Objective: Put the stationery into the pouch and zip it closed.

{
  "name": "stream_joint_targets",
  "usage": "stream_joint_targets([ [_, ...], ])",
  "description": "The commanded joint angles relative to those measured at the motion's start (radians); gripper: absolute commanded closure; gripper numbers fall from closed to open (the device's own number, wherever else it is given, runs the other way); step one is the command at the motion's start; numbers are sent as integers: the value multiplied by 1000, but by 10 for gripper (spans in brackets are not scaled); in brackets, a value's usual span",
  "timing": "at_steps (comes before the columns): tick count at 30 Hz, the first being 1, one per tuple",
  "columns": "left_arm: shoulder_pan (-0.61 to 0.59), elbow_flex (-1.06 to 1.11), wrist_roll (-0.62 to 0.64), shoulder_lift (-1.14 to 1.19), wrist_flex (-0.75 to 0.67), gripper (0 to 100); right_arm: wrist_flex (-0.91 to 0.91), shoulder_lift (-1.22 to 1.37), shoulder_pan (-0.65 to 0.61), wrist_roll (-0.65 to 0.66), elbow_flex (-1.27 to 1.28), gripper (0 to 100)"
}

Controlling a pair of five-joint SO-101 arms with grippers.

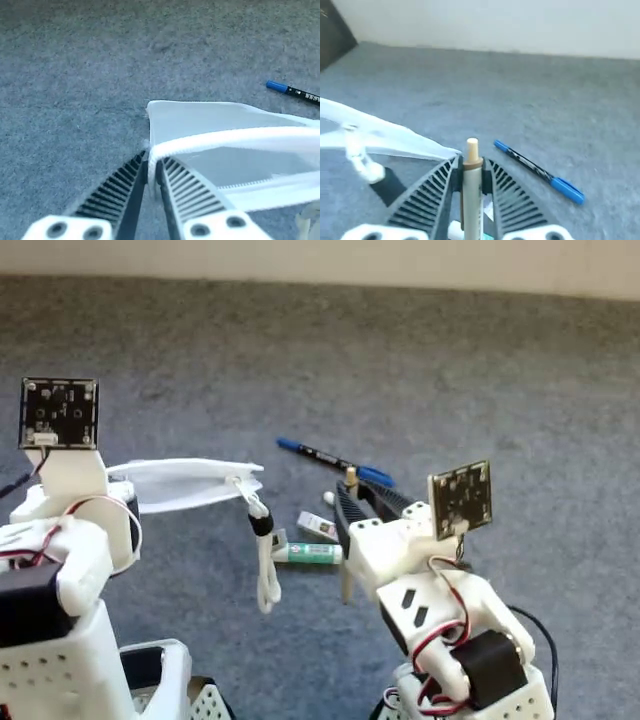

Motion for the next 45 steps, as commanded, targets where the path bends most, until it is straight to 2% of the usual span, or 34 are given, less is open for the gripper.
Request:
stream_joint_targets([
  [1,18,-53,26,35,26,995,-74,-5,-70,-2,-81,995],
  [9,18,16,26,36,18,995,-171,-4,-242,0,-248,995],
  [14,18,8,26,36,18,995,-328,15,-323,2,-282,995],
  [30,19,8,26,41,18,995,-769,269,-329,2,-286,995],
  [45,19,7,26,42,18,995,-1041,509,-325,2,-282,995],
])
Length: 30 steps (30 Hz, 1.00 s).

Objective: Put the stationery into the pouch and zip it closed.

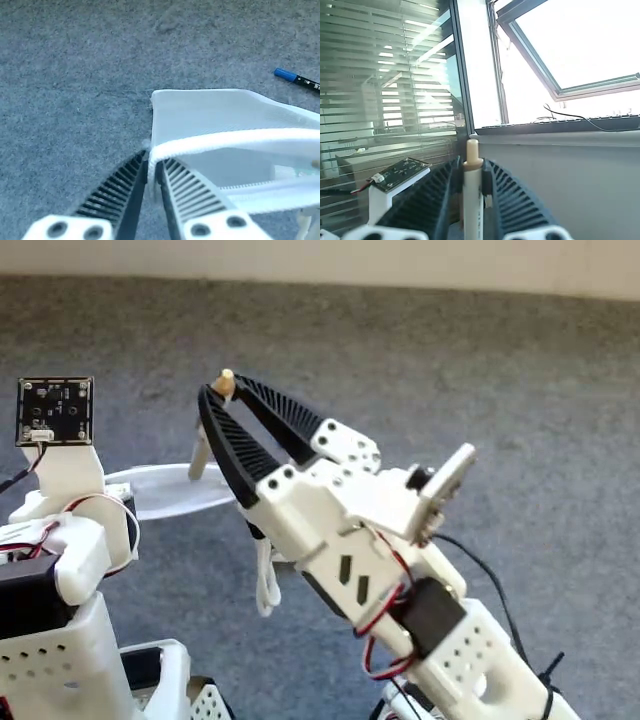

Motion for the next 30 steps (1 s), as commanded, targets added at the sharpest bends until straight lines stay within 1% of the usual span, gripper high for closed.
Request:
stream_joint_targets([
  [1,19,-10,12,19,2,995,-71,39,-7,2,-41,995],
  [10,19,-10,12,19,2,995,-74,62,-12,5,59,995],
  [13,19,-10,12,19,2,995,-79,62,-15,87,127,995],
  [17,19,-10,12,19,2,995,-79,56,-88,189,205,995],
  [21,19,-10,12,19,2,995,-79,56,-143,235,254,995],
  [24,19,-10,12,19,2,995,-73,59,-143,233,275,991],
  [26,19,-10,12,19,2,995,-70,62,-131,230,283,947],
  [29,19,-10,12,19,2,995,-70,54,-108,227,303,841],
  [30,19,-10,12,19,2,995,-54,53,-99,227,305,822],
])
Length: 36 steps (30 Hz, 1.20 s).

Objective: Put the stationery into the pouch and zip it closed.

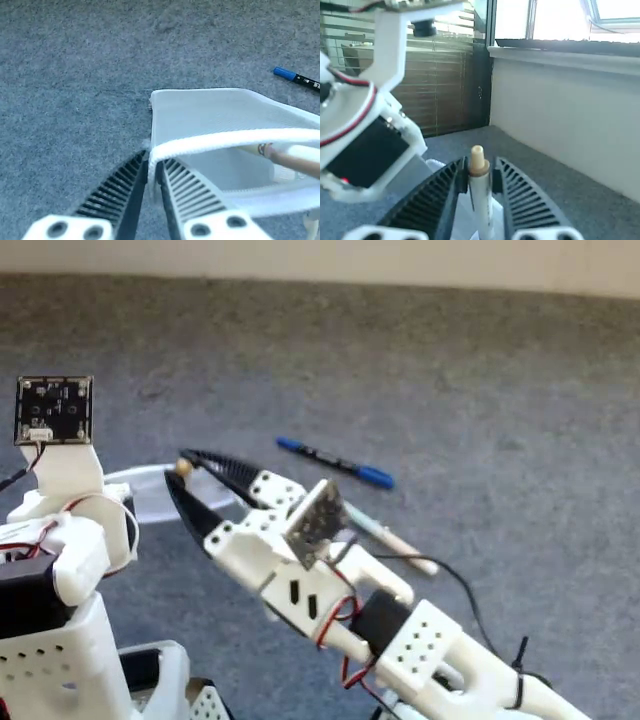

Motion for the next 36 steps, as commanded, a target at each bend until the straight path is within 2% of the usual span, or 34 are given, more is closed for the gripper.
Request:
stream_joint_targets([
  [1,18,-12,12,18,2,995,33,-12,44,6,-8,819],
  [8,18,-10,12,18,2,995,189,-183,58,6,-13,819],
  [14,18,-10,12,18,2,995,437,-306,73,6,-13,819],
  [21,10,-7,14,18,2,995,647,-338,251,-146,-13,819],
  [26,4,-8,14,13,2,995,736,-337,340,-149,-13,819],
  [29,-45,-13,15,12,2,995,792,-334,383,-149,-13,819],
  [36,-117,-13,15,12,0,995,911,-332,423,-144,-13,819],
])
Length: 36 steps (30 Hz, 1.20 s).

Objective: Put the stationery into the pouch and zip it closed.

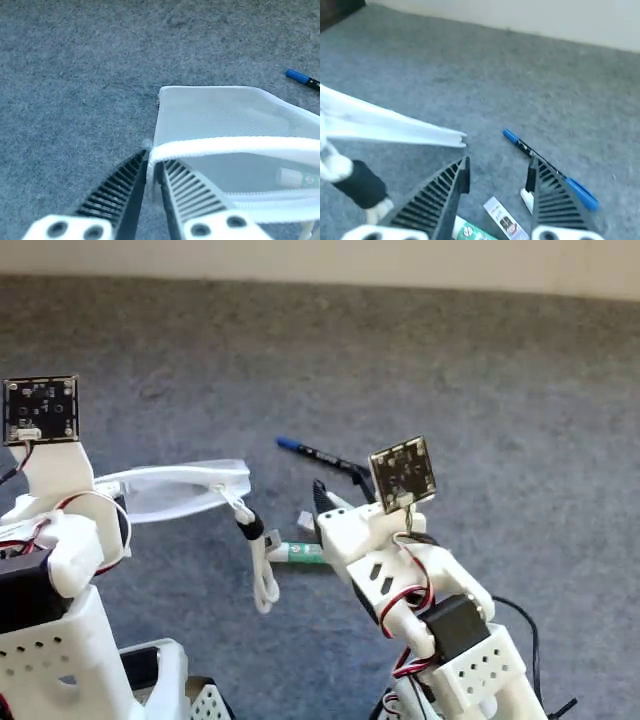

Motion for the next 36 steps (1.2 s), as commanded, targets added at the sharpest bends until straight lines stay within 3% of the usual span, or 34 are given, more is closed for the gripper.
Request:
stream_joint_targets([
  [1,-45,-12,9,1,-6,995,44,-8,19,14,-18,819],
  [10,-84,-2,9,1,-6,995,77,58,18,80,-16,856],
  [21,-171,-2,9,2,-6,995,77,541,13,133,-234,856],
  [28,-174,-2,9,4,-5,995,77,843,12,298,-358,854],
  [36,-193,-1,8,5,-3,995,77,1118,-16,305,-475,726],
])
